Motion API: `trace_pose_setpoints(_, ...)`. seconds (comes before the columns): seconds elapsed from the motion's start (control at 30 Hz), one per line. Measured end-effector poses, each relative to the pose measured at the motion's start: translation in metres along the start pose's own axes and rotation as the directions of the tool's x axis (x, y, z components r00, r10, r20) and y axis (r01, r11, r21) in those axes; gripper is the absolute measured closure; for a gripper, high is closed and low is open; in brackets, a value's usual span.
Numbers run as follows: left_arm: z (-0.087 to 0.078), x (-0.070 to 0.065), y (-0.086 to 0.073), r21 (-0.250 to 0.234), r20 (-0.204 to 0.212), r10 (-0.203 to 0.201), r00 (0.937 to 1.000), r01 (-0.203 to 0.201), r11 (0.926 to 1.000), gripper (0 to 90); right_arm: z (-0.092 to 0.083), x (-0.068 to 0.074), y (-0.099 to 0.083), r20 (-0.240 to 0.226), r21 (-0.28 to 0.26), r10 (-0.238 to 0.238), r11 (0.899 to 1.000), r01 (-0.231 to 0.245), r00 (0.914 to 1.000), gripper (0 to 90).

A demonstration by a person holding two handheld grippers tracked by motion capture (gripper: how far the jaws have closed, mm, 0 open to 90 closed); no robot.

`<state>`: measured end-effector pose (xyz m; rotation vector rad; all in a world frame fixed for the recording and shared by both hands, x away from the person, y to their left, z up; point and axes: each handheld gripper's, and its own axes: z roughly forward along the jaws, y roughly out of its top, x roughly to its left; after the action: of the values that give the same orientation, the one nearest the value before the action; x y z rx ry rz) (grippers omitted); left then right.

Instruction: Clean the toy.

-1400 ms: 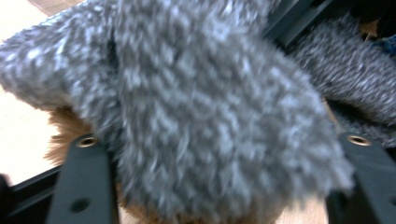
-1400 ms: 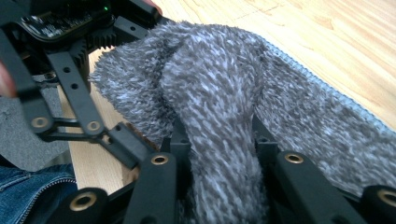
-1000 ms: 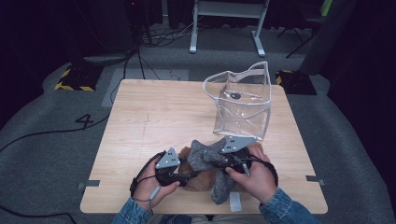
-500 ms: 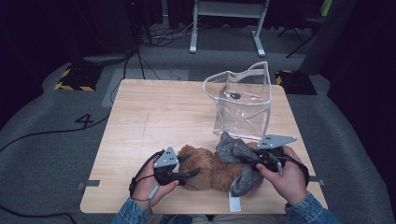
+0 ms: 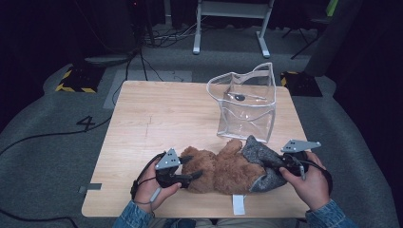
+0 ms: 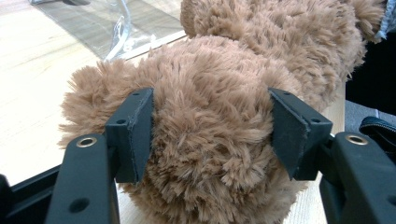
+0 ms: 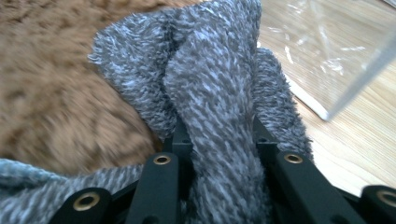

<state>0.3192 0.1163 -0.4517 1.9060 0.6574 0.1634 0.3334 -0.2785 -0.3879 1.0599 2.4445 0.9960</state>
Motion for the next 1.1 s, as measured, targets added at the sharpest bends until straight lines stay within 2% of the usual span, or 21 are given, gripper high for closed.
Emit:
trace_pose_setpoints(0.13,0.000,0.003,-0.001,-0.009,-0.010,-0.001,1.0000,0.001,1.0000,34.9,-0.011,-0.006,-0.004,0.017,-0.004,0.016,1.000,-0.016,0.9997,71.7)
trace_pose_setpoints(0.17,0.000,0.003,-0.001,-0.012,-0.005,-0.009,0.9999,0.009,0.9999,34.9,-0.015,-0.007,-0.004,0.019,-0.015,0.018,1.000,-0.018,0.9997,71.7)
trace_pose_setpoints(0.27,0.000,0.005,0.000,-0.008,-0.008,-0.001,1.0000,0.001,1.0000,34.9,-0.027,-0.002,0.000,0.013,-0.048,0.023,0.999,-0.022,0.9996,71.6)
trace_pose_setpoints(0.3,0.001,0.005,0.000,-0.010,-0.004,-0.014,0.9999,0.014,0.9999,34.9,-0.031,0.001,0.003,0.006,-0.061,0.019,0.998,-0.019,0.9998,71.6)
trace_pose_setpoints(0.37,0.002,0.007,0.000,-0.016,-0.006,-0.015,0.9999,0.015,0.9998,35.0,-0.038,0.012,0.013,-0.021,-0.091,-0.007,0.996,0.005,0.9998,71.6)
trace_pose_setpoints(0.5,0.003,0.011,0.000,-0.024,-0.021,-0.034,0.9992,0.034,0.9991,35.1,-0.042,0.039,0.032,-0.077,-0.133,-0.069,0.989,0.059,0.9946,71.6)
trace_pose_setpoints(0.53,0.004,0.011,0.001,-0.025,-0.022,-0.052,0.9984,0.052,0.9983,35.1,-0.040,0.050,0.038,-0.093,-0.136,-0.101,0.987,0.088,0.9906,71.6)
trace_pose_setpoints(0.63,0.006,0.013,0.002,-0.032,-0.028,-0.066,0.9975,0.065,0.9974,35.2,-0.030,0.075,0.052,-0.138,-0.140,-0.161,0.980,0.142,0.9772,71.5)
trace_pose_setpoints(0.77,0.008,0.015,0.002,-0.034,-0.028,-0.067,0.9974,0.066,0.9972,35.2,-0.012,0.100,0.066,-0.189,-0.136,-0.216,0.972,0.192,0.9579,71.4)
trace_pose_setpoints(0.83,0.008,0.014,0.002,-0.037,-0.027,-0.071,0.9971,0.070,0.9969,35.3,-0.001,0.111,0.072,-0.207,-0.134,-0.230,0.970,0.205,0.9510,71.4)
trace_pose_setpoints(0.9,0.008,0.014,0.002,-0.036,-0.028,-0.063,0.9977,0.062,0.9975,35.7,0.011,0.120,0.077,-0.227,-0.136,-0.256,0.964,0.229,0.9398,71.4)
trace_pose_setpoints(1.03,0.009,0.012,0.002,-0.030,-0.024,-0.058,0.9980,0.058,0.9979,37.0,0.038,0.133,0.082,-0.241,-0.118,-0.280,0.959,0.258,0.9293,71.2)
trace_pose_setpoints(1.1,0.008,0.012,0.001,-0.027,-0.020,-0.052,0.9984,0.052,0.9983,38.1,0.051,0.137,0.082,-0.245,-0.102,-0.284,0.958,0.267,0.9269,71.2)
